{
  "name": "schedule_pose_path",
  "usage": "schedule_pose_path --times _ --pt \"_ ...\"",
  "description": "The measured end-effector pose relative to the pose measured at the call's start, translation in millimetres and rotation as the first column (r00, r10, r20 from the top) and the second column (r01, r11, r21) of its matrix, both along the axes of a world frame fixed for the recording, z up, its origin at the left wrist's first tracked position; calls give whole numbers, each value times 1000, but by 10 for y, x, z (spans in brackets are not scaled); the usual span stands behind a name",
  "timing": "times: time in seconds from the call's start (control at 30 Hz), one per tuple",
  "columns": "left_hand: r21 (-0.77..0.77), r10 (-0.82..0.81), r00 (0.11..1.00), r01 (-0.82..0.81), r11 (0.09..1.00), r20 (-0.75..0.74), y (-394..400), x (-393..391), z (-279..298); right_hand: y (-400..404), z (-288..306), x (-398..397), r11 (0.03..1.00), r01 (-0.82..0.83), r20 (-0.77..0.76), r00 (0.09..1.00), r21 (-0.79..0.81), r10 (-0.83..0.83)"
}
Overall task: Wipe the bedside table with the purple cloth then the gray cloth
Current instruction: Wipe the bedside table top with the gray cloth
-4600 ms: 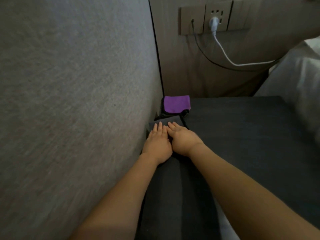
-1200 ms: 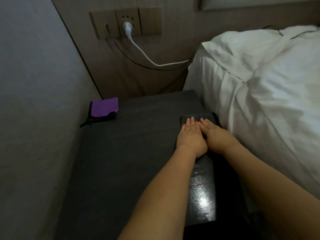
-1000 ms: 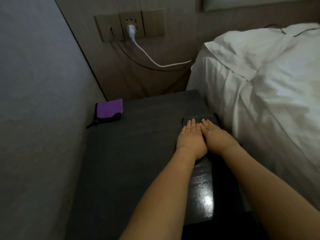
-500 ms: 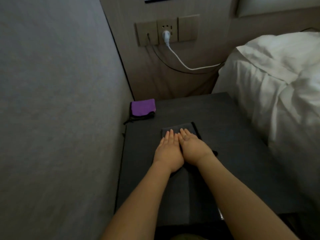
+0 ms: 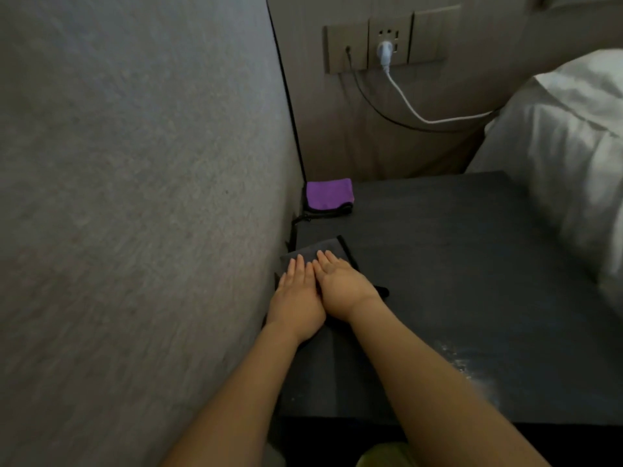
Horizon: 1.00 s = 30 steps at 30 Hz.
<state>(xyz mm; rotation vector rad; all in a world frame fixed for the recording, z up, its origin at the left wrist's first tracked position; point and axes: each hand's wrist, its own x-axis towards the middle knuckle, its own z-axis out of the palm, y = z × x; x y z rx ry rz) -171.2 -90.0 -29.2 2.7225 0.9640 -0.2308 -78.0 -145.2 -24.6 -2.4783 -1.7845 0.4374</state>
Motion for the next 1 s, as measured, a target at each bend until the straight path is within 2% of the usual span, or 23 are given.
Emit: schedule_pose_path --times 0.17,0.37,0.8,1.0 --pt "4 54 998 -54 999 32 -80 54 -15 -87 25 95 999 -42 -89 995 11 43" --pt "12 88 993 -89 996 78 -309 231 -53 -289 66 324 997 -77 -114 991 -10 76" --pt "-16 -159 983 161 987 91 -1279 1399 -3 -1489 74 1336 979 204 -110 973 -14 -205" --pt "-30 -237 967 241 970 89 -1658 1834 3 -1923 48 1712 958 285 -83 955 -11 -285"
